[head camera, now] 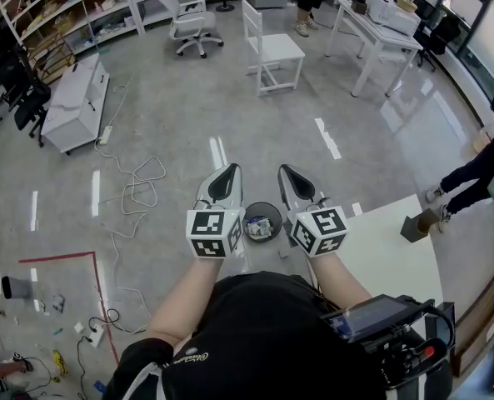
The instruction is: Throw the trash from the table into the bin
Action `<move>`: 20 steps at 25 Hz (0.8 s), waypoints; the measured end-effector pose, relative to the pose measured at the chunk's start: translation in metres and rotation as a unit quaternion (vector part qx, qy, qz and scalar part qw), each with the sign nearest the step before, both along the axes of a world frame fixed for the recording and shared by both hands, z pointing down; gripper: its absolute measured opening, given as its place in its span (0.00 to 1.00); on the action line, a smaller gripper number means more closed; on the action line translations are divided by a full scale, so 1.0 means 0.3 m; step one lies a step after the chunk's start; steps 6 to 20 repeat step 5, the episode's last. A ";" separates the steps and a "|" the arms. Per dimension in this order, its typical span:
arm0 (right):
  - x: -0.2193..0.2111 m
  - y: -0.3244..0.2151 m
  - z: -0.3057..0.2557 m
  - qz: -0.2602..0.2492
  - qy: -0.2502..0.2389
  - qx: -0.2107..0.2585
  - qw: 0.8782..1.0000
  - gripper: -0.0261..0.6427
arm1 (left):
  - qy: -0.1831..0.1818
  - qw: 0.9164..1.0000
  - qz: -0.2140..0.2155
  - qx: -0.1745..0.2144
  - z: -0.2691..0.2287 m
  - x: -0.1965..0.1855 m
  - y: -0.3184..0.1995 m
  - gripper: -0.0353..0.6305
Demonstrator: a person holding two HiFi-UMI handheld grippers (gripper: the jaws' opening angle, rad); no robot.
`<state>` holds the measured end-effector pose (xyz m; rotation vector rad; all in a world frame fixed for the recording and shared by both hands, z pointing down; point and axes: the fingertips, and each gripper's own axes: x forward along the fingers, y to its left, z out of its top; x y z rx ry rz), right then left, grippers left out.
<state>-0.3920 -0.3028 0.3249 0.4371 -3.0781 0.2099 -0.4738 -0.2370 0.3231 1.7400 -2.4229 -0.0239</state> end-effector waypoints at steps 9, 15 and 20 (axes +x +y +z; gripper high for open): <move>-0.013 0.003 0.011 -0.001 0.002 -0.001 1.000 0.04 | 0.004 1.000 -0.002 0.000 0.010 -0.016 0.005 0.07; -0.013 0.003 0.011 -0.001 0.002 -0.001 1.000 0.04 | 0.004 1.000 -0.002 0.000 0.010 -0.016 0.005 0.07; -0.013 0.003 0.011 -0.001 0.002 -0.001 1.000 0.04 | 0.004 1.000 -0.002 0.000 0.010 -0.016 0.005 0.07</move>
